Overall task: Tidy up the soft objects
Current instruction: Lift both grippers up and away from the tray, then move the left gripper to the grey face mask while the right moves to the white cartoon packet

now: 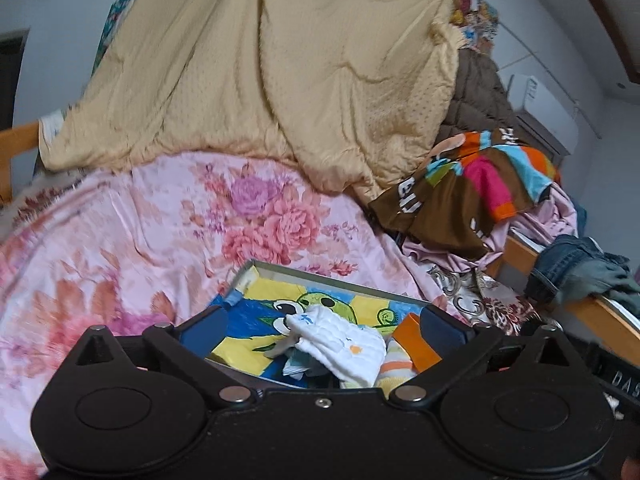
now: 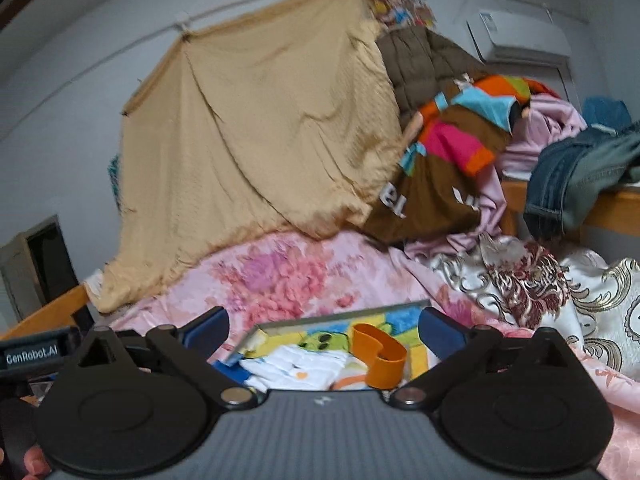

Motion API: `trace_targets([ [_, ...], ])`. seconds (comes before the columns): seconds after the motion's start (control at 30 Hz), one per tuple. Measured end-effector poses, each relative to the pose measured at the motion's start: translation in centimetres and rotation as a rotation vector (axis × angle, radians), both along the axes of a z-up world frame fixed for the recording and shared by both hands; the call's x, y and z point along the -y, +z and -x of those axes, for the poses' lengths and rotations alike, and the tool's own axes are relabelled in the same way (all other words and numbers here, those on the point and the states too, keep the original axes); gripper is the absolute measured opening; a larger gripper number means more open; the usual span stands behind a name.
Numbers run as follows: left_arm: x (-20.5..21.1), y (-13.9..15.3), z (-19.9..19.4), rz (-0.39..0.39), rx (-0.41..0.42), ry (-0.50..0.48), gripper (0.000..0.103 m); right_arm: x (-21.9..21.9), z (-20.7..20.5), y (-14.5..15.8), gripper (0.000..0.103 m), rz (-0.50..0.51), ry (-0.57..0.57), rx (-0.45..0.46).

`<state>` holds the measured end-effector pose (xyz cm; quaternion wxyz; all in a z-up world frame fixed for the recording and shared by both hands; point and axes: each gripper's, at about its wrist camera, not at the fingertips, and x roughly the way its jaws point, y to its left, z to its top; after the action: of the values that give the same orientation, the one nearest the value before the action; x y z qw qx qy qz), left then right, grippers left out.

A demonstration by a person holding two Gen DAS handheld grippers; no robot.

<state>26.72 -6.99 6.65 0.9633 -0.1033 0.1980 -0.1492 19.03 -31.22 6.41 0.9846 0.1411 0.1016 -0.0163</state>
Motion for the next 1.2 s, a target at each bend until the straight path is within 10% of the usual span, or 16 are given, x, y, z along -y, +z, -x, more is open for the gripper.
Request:
trace_targets([
  [0.5, -6.5, -4.2, 8.3, -0.075, -0.022, 0.008, 0.102, -5.1, 6.9, -2.5, 0.103, 0.052, 0.039, -0.001],
  [1.2, -10.2, -9.9, 6.6, -0.143, -0.116, 0.011, 0.102, -11.7, 5.1, -7.6, 0.103, 0.219, 0.202, -0.150],
])
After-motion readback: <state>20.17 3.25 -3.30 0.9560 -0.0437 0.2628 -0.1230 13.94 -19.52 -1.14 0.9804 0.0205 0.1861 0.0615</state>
